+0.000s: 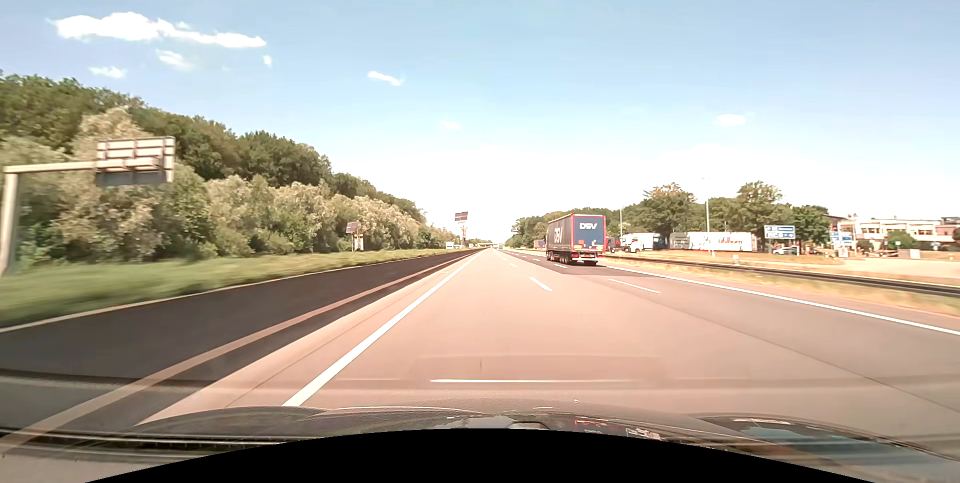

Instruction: Follow the waypoints while adhering to traffic rules and regulations

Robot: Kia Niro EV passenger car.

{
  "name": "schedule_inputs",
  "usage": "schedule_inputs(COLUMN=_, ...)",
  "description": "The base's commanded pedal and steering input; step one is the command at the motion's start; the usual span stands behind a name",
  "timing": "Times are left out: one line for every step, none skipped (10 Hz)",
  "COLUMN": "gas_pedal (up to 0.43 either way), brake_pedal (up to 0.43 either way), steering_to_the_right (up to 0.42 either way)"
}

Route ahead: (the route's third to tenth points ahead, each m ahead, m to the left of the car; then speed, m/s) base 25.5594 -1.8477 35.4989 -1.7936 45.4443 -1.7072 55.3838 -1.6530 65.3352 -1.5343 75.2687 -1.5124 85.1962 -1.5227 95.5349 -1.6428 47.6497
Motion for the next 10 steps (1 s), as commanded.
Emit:
schedule_inputs(gas_pedal=0.591, brake_pedal=0.000, steering_to_the_right=0.001)
schedule_inputs(gas_pedal=0.591, brake_pedal=0.000, steering_to_the_right=0.001)
schedule_inputs(gas_pedal=0.591, brake_pedal=0.000, steering_to_the_right=0.001)
schedule_inputs(gas_pedal=0.591, brake_pedal=0.000, steering_to_the_right=0.001)
schedule_inputs(gas_pedal=0.591, brake_pedal=0.000, steering_to_the_right=0.001)
schedule_inputs(gas_pedal=0.591, brake_pedal=0.000, steering_to_the_right=0.001)
schedule_inputs(gas_pedal=0.591, brake_pedal=0.000, steering_to_the_right=0.001)
schedule_inputs(gas_pedal=0.591, brake_pedal=0.000, steering_to_the_right=0.001)
schedule_inputs(gas_pedal=0.591, brake_pedal=0.000, steering_to_the_right=0.001)
schedule_inputs(gas_pedal=0.591, brake_pedal=0.000, steering_to_the_right=0.001)
